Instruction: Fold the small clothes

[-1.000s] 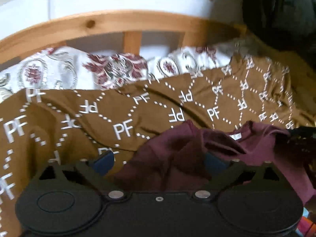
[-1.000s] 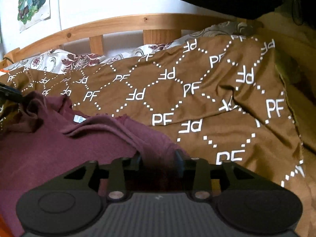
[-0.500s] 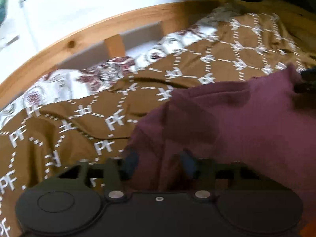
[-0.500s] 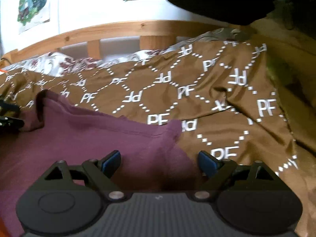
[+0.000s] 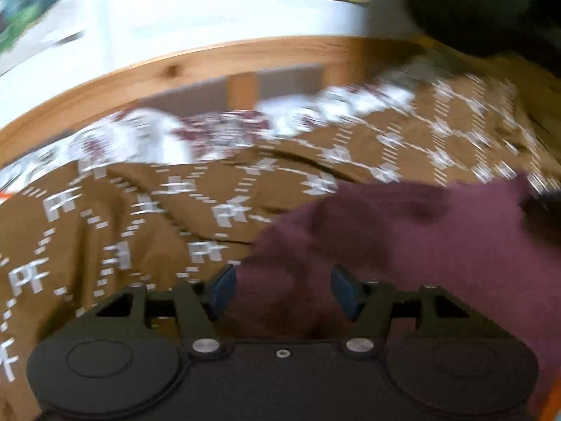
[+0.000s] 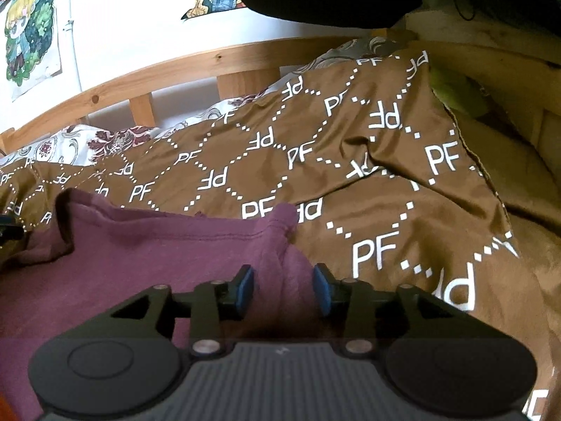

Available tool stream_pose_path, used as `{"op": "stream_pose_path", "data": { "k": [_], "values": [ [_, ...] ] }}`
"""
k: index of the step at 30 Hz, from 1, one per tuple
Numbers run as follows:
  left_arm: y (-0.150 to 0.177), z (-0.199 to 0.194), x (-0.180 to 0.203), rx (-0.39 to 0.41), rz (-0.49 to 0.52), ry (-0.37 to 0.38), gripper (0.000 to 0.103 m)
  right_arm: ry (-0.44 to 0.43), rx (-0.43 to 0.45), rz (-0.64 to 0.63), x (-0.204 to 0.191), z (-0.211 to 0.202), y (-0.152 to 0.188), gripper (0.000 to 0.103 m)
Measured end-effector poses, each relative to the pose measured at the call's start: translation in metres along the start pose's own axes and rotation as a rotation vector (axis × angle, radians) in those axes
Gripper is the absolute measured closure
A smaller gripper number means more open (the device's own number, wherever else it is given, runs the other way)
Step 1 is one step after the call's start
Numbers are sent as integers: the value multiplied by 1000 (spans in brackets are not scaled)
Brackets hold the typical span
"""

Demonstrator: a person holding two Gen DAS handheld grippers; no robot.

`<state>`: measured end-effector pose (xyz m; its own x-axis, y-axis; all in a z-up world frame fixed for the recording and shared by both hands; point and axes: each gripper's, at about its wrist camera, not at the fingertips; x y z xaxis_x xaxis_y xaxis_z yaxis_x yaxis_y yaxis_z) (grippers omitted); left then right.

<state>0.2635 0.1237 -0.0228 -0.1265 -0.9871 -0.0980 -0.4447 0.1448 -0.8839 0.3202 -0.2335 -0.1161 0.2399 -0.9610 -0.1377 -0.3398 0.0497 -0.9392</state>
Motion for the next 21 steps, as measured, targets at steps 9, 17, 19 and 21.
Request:
{"op": "stream_pose_path", "data": {
  "k": [9, 17, 19, 21],
  "values": [
    [13, 18, 36, -89, 159, -58, 90, 19, 5, -11, -5, -1, 2, 81],
    [4, 12, -10, -36, -113, -144, 97, 49, 75, 75, 3, -21, -5, 99],
    [8, 18, -15, -66, -155, -146, 95, 53, 47, 94, 6, -17, 0, 99],
    [11, 26, -20, -103, -189, -170, 86, 58, 28, 88, 6, -12, 5, 99]
  ]
}}
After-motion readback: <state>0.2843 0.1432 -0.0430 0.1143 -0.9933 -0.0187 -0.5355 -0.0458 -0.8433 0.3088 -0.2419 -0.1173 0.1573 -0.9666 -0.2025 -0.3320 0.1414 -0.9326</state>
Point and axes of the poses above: each gripper's, at about its wrist camera, not at the fingertips, and z roughly the way its jaws point, x to its right, y to its underside, and after that the axes turned 11 degrees about x, right-handed
